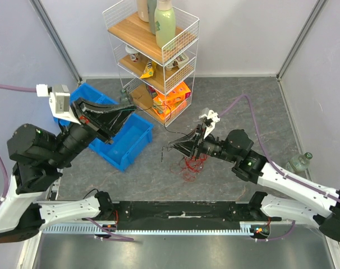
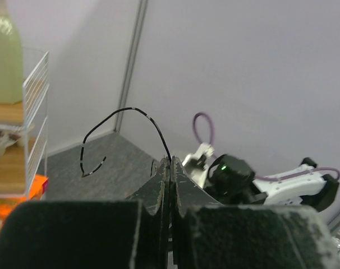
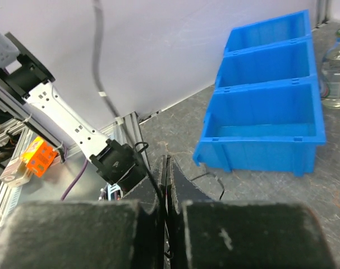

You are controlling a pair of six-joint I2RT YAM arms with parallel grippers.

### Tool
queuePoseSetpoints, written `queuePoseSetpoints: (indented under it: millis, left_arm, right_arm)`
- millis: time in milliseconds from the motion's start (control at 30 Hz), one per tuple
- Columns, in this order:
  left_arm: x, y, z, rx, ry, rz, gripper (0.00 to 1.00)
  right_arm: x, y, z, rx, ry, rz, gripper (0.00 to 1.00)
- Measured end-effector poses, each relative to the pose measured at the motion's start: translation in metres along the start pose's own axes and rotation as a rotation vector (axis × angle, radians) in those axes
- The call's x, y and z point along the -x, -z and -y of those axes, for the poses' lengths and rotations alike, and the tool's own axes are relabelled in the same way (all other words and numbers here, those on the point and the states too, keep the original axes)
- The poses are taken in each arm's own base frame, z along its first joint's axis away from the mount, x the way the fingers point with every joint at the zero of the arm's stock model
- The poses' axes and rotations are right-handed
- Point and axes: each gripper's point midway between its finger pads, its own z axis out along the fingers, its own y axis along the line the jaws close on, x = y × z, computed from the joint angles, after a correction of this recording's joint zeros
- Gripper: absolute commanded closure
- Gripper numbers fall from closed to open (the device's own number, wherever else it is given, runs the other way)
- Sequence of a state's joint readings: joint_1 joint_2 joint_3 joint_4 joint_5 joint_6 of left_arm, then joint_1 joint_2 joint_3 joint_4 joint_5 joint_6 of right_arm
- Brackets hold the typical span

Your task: Untangle the cables

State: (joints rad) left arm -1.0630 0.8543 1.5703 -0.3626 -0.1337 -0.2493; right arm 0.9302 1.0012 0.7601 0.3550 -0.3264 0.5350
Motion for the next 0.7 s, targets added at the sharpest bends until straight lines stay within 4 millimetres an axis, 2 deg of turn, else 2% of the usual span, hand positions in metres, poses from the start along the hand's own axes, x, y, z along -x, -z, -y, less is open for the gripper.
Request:
queuePoseSetpoints:
  millis: [100,167,233,300,333,400,467,533,567,700]
  left_arm:
    - [-0.026,0.014,-0.024,0.097,-0.007,-0.026,0.98]
    - [-0.058,0.022,-0.044,0.170,-0.009,-0.074,0.98]
    - [-0.098,0.023,-0.056,0.212,-0.011,-0.155,0.98]
    - [-0.152,0.023,-0.066,0.230,-0.017,-0.285,0.98]
    - [-0.173,0.025,-0.069,0.230,-0.018,-0.340,0.98]
    - [-0.224,0.035,-0.070,0.200,-0.011,-0.465,0.98]
    - [-0.266,0.053,-0.065,0.128,0.016,-0.554,0.98]
    - [-0.285,0.068,-0.055,0.045,0.048,-0.581,0.98]
    - [-0.288,0.073,-0.049,0.004,0.064,-0.578,0.98]
    - [-0.275,0.065,-0.022,-0.143,0.104,-0.512,0.98]
  right_arm:
    - [0.007,0.011,-0.002,-0.026,0.008,0.010,1.00]
    - [0.011,0.015,-0.005,-0.023,0.012,0.016,1.00]
    - [0.013,0.017,-0.008,-0.019,0.013,0.007,1.00]
    - [0.011,0.019,-0.008,-0.025,0.016,-0.014,1.00]
    - [0.009,0.020,-0.007,-0.030,0.019,-0.027,1.00]
    - [0.004,0.024,-0.006,-0.043,0.022,-0.055,1.00]
    - [-0.001,0.030,-0.005,-0.053,0.025,-0.083,1.00]
    - [-0.004,0.034,-0.006,-0.056,0.022,-0.100,1.00]
    - [-0.006,0.035,-0.007,-0.053,0.018,-0.110,1.00]
    - [-0.013,0.036,-0.012,-0.027,-0.010,-0.142,1.00]
